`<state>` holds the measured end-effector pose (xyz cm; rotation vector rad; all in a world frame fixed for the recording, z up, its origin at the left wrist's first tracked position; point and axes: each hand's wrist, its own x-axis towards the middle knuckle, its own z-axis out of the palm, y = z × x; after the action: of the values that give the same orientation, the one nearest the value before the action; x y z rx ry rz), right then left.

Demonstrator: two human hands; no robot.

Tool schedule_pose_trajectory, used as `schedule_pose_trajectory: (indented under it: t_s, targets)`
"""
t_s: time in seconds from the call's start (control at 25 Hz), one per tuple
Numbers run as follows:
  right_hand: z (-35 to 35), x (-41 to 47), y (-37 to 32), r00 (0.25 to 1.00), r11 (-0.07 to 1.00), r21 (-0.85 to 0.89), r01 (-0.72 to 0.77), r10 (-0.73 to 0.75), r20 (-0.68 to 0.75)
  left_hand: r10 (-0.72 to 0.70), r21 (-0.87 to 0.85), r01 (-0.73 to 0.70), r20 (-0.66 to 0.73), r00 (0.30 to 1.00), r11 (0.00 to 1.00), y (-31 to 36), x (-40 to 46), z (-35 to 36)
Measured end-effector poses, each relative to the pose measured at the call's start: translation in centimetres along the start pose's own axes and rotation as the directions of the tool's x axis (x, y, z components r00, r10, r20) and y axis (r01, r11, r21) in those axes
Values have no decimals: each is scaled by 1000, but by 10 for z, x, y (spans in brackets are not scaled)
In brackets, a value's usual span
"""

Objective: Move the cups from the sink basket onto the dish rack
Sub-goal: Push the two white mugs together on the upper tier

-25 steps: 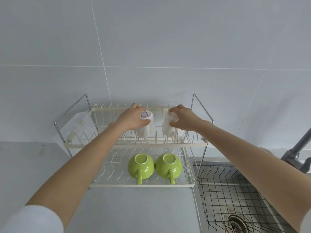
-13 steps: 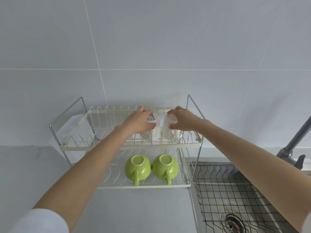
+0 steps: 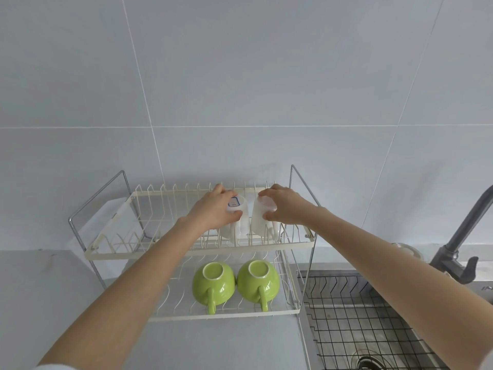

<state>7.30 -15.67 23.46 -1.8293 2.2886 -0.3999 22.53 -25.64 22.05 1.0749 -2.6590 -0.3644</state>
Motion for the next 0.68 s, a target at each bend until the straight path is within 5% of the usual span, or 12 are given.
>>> schedule_pose_trajectory:
  t_s: [0.68]
  targets:
    - [1, -6, -1, 999, 997, -76, 28, -26, 22, -25, 75, 20, 59, 998, 997, 7, -8, -7]
